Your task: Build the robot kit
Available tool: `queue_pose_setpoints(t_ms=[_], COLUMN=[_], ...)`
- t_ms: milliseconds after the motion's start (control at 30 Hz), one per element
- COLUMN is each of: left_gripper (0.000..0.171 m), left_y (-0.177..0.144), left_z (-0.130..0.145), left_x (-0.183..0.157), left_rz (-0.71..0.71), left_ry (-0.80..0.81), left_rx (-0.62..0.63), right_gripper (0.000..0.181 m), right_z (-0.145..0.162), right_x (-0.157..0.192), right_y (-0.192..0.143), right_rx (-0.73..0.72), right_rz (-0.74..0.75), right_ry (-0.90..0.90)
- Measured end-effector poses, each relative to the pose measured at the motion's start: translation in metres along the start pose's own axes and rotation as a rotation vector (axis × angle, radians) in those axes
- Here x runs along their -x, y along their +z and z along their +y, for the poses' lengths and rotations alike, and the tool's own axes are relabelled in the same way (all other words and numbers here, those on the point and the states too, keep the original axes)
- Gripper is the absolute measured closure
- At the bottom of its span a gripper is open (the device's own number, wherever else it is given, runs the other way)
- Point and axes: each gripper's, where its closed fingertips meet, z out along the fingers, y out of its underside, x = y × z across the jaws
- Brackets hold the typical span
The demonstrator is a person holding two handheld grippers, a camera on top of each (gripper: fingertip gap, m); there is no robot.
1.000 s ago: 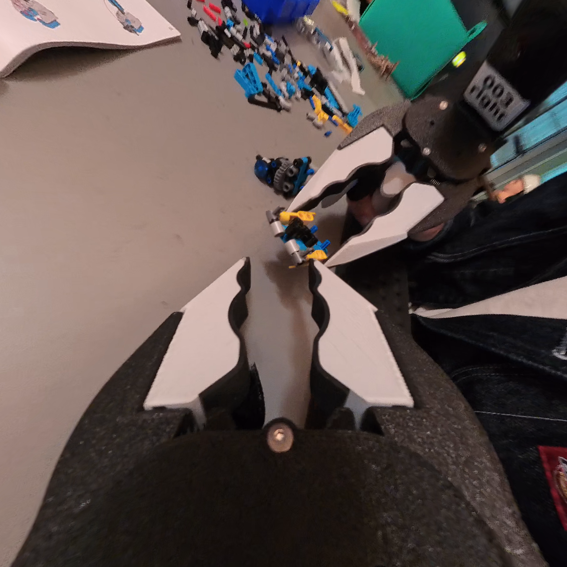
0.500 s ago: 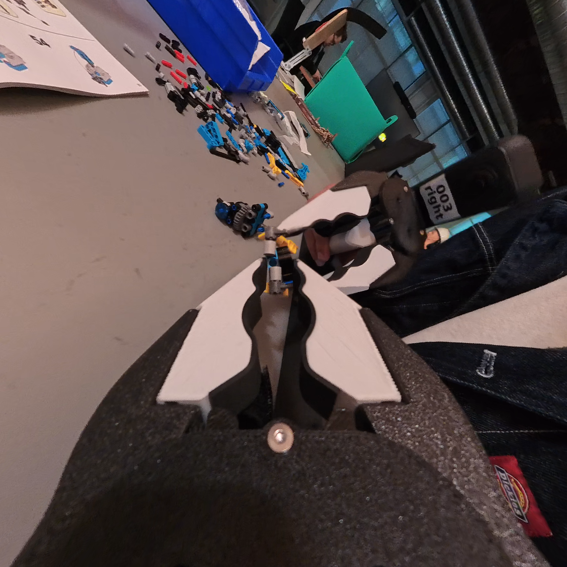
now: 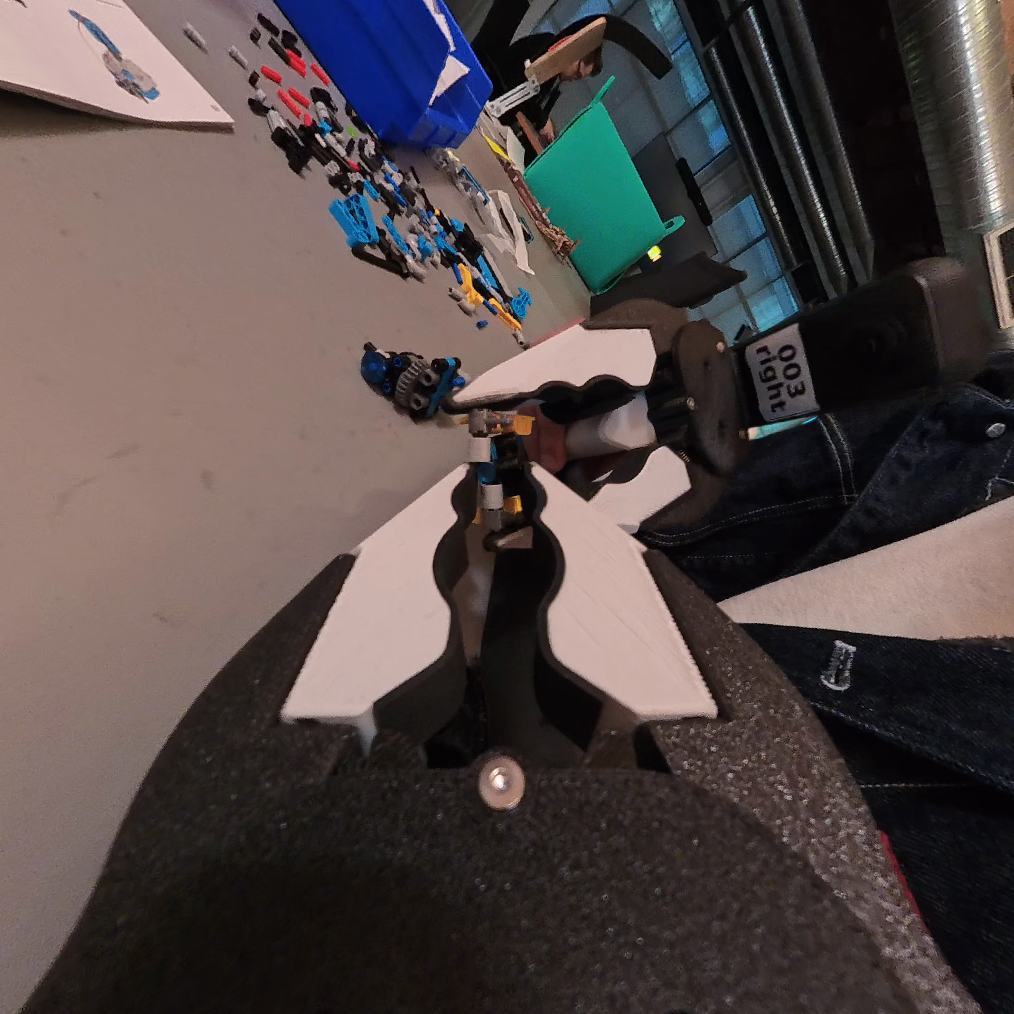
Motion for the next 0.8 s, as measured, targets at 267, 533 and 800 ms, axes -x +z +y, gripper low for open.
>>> queue_pose_setpoints(t_ms=[267,533,800], left_gripper=[0.157,0.157,0.157], left_y=[-0.003,-0.003,-0.004], left_z=[-0.001,0.001,-0.002], left_x=[-0.017,-0.025,-0.019], left_rz=[0.145,0.201,0.187], left_ry=[-0.056,-0.073,-0.097], left_rx=[-0.015,-0.002,-0.022], right_gripper=[0.140,0.142,0.140], right_z=[-0.012,-0.014,-0.013], right_x=[0.008,0.013,0.011], right_y=[-0.010,-0.016,-0.012], right_rx=[-0.108,-0.130,-0.131], right_rz=[-0.174,-0.259,-0.269], right_ry=[0.102,0.141,0.162])
